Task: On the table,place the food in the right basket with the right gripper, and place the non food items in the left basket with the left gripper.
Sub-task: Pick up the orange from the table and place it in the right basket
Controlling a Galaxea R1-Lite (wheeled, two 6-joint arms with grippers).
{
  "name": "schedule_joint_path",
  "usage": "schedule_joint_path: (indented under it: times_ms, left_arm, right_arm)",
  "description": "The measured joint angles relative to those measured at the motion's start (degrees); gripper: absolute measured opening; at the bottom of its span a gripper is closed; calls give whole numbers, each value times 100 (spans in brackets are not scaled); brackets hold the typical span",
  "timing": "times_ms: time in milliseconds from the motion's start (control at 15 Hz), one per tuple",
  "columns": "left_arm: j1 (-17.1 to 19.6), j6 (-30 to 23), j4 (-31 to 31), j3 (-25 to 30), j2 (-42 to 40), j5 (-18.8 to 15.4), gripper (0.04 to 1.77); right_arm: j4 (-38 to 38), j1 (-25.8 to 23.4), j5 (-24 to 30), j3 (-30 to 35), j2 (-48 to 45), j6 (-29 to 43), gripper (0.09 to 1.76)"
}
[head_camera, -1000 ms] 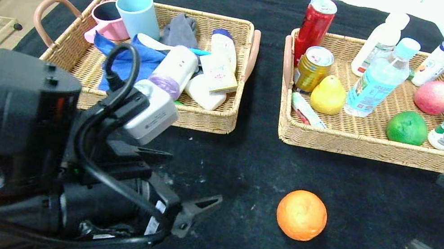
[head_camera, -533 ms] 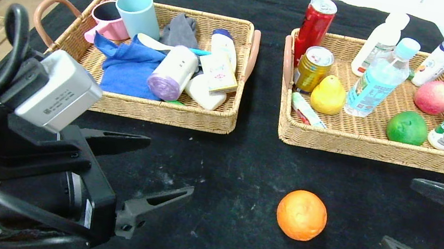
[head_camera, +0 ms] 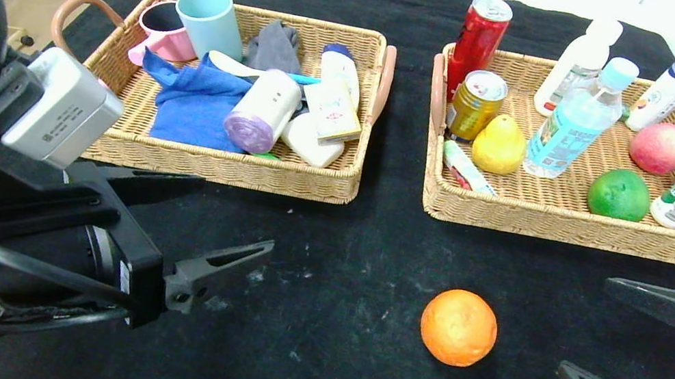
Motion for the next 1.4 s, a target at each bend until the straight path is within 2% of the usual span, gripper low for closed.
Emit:
schedule_joint_path:
  times_ms: [267,600,733,933,1200,1400]
  left_arm:
    - [22,7,0,129,34,-101,172]
    - [48,32,-23,146,-11,-62,172]
    - [59,40,-12,129,-82,-51,172]
    - [78,41,21,110,-132,-41,172]
    - [116,41,-9,102,-171,-41,172]
    - [133,44,-15,99,-184,-44,172]
  right_arm:
    - [0,13,0,-9,96,12,171]
    - [44,69,-138,-67,197,94,171]
    - [59,332,-1012,-255,400,371,171]
    - [579,1204,-2742,-944,809,1009,171]
    - [2621,2111,-4191,-2430,1253,2009,171]
    - [4445,2536,-4825,-3664,1612,3122,171]
